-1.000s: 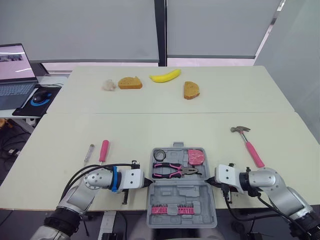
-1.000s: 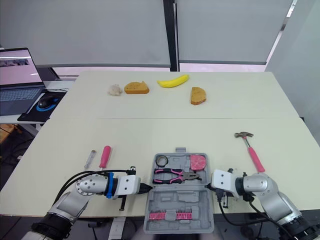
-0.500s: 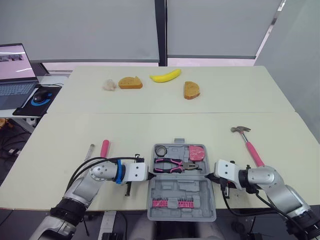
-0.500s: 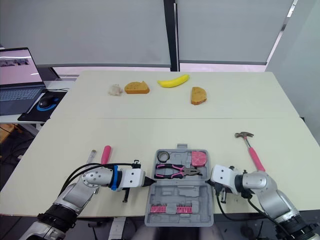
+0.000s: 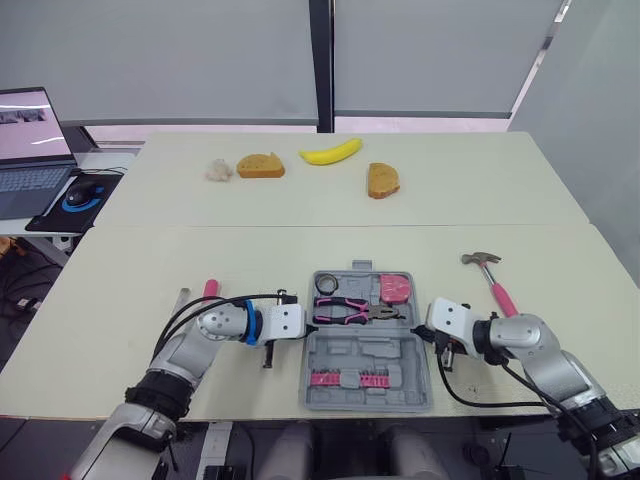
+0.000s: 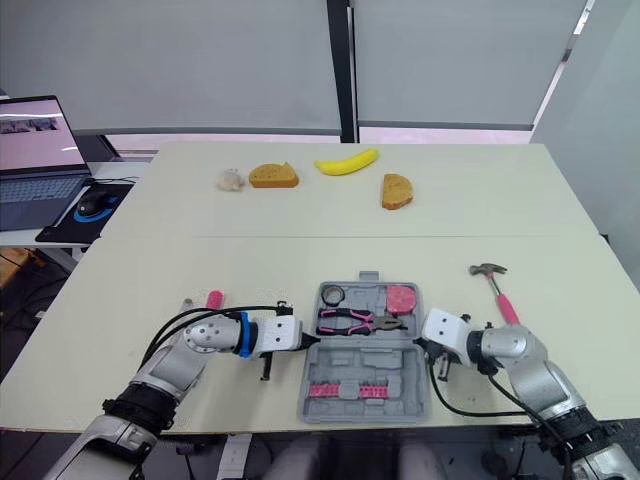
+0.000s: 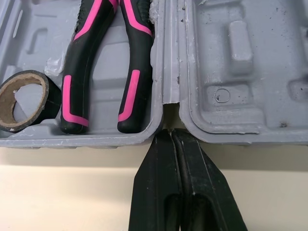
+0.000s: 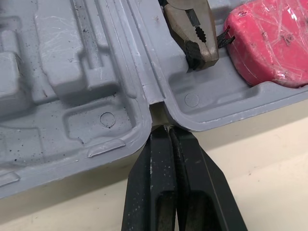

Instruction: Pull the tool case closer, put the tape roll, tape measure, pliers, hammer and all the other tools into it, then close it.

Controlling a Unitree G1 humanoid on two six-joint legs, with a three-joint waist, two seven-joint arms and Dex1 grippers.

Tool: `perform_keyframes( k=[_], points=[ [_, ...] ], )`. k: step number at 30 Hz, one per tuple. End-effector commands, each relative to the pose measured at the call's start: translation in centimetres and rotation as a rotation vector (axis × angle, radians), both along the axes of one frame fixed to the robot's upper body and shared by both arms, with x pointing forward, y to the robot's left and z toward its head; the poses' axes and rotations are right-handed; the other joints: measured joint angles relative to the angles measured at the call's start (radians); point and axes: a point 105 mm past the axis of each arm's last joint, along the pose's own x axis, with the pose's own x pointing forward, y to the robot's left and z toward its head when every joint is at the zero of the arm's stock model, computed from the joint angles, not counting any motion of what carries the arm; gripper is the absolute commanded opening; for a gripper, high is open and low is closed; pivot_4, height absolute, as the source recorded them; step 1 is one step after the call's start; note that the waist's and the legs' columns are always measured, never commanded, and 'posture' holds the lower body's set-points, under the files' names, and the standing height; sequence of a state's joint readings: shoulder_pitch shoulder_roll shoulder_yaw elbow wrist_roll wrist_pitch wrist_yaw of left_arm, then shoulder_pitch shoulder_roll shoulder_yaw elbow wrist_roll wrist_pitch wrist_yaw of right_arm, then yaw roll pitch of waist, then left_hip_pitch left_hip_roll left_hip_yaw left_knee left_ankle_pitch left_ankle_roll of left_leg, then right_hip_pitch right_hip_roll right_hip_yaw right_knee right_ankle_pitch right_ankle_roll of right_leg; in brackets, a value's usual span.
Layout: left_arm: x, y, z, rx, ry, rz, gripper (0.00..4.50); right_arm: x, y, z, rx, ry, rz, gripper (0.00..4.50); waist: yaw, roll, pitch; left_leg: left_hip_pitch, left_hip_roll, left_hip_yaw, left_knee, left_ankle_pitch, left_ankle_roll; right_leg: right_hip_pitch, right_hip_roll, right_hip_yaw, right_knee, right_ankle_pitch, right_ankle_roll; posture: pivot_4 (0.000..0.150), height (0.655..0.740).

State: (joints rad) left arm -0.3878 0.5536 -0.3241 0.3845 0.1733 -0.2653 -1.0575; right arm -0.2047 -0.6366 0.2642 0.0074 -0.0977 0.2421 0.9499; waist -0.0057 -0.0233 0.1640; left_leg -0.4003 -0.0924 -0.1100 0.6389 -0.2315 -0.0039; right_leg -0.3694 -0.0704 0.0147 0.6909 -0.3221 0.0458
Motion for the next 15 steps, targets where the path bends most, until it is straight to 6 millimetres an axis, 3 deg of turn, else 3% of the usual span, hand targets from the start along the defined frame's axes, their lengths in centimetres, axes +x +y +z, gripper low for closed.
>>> perform_keyframes(
  k=[1, 15],
  points=[
    [0.9, -1.7, 1.1, -0.052, -0.051, -0.007, 0.03, 0.6, 2.7, 1.6, 0.068, -0.062, 0.078, 0.0, 0.0, 0.0, 0.0, 0.0, 0.0, 0.0, 0.0, 0.0, 0.0, 0.0, 0.0, 0.0, 0.0, 0.0, 0.0, 0.15, 0.74],
    [1.8, -1.0, 0.9, -0.033, -0.062, 0.034, 0.03, 1.8, 3.0, 1.7, 0.065, -0.079, 0.078, 0.0, -0.003, 0.0, 0.0, 0.0, 0.0, 0.0, 0.001, 0.0, 0.0, -0.001, 0.0, 0.0, 0.002, 0.0, 0.0, 0.15, 0.74]
  ],
)
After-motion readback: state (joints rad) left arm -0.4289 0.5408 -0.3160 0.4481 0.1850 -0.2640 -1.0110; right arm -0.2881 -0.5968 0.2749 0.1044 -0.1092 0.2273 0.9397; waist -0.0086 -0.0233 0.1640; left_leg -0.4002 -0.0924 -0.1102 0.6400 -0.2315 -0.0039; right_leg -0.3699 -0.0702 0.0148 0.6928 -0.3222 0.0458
